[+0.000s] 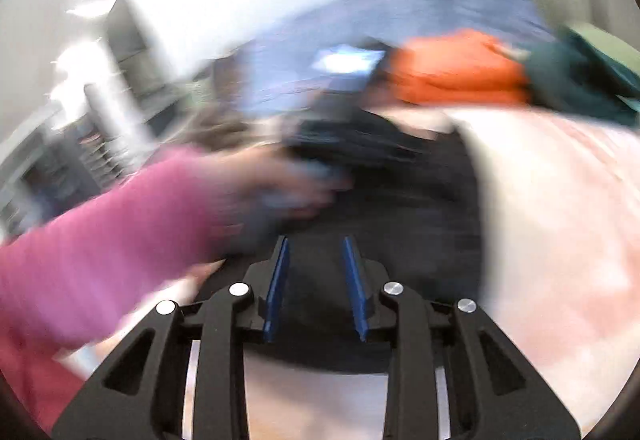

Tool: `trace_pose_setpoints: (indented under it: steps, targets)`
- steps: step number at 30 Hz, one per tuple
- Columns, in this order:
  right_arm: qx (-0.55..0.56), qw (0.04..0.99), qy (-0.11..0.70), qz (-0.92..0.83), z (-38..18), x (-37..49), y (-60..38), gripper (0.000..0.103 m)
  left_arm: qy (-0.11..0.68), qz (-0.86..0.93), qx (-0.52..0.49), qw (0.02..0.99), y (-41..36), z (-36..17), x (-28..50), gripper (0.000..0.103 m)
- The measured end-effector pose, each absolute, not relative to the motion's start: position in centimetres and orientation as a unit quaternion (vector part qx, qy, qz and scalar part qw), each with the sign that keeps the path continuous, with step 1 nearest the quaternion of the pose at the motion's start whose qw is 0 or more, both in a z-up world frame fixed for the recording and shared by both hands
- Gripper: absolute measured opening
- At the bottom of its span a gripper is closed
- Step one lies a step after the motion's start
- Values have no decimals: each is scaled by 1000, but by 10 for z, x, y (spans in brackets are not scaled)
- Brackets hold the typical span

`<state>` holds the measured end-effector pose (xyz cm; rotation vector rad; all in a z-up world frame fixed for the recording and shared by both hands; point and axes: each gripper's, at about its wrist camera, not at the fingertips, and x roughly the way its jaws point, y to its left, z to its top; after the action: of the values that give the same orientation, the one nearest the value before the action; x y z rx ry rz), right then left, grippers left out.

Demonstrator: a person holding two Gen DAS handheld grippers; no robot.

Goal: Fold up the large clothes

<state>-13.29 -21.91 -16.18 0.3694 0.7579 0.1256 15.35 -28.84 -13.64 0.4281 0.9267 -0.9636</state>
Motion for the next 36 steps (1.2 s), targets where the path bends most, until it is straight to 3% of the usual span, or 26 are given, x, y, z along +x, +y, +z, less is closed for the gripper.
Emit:
trace_pose_setpoints:
  steps: [3,6,8,9,10,12,13,21,24,33,35,36]
  targets:
    - [267,886,370,84,-195,-138,-236,7,427,-458,178,759,-282,-135,154,4]
    - [233,897,367,76,-178,-150,-228,12,425,-459,176,760,-281,-137,152,4]
    - [238,899,358,82,-164,-165,-228,25,424,-458,178,761,-282,-136,152,4]
    - [248,902,345,83,-157,-171,-231,41,423,-457,179,762,-282,-136,151,4]
    - [256,906,326,79,-146,-183,-253,64,423,-457,179,762,-281,-136,151,4]
    - [273,917,287,47,-132,-204,-271,84,424,-458,177,761,-282,-136,151,4]
    - [280,917,282,37,-132,-207,-281,86,425,-458,177,761,-281,-136,152,4]
    - [426,820,379,54,-184,-155,-308,90,422,-455,180,763,-280,-135,151,4]
    - [428,823,368,61,-181,-150,-303,100,422,-456,179,763,-280,-136,151,4]
    - [443,804,386,97,-180,-119,-293,99,428,-462,164,759,-278,-136,155,4]
    - [454,803,374,94,-180,-114,-299,96,430,-464,160,758,-277,-136,156,4]
    - [450,806,375,88,-180,-111,-300,90,430,-464,159,758,-277,-136,156,4]
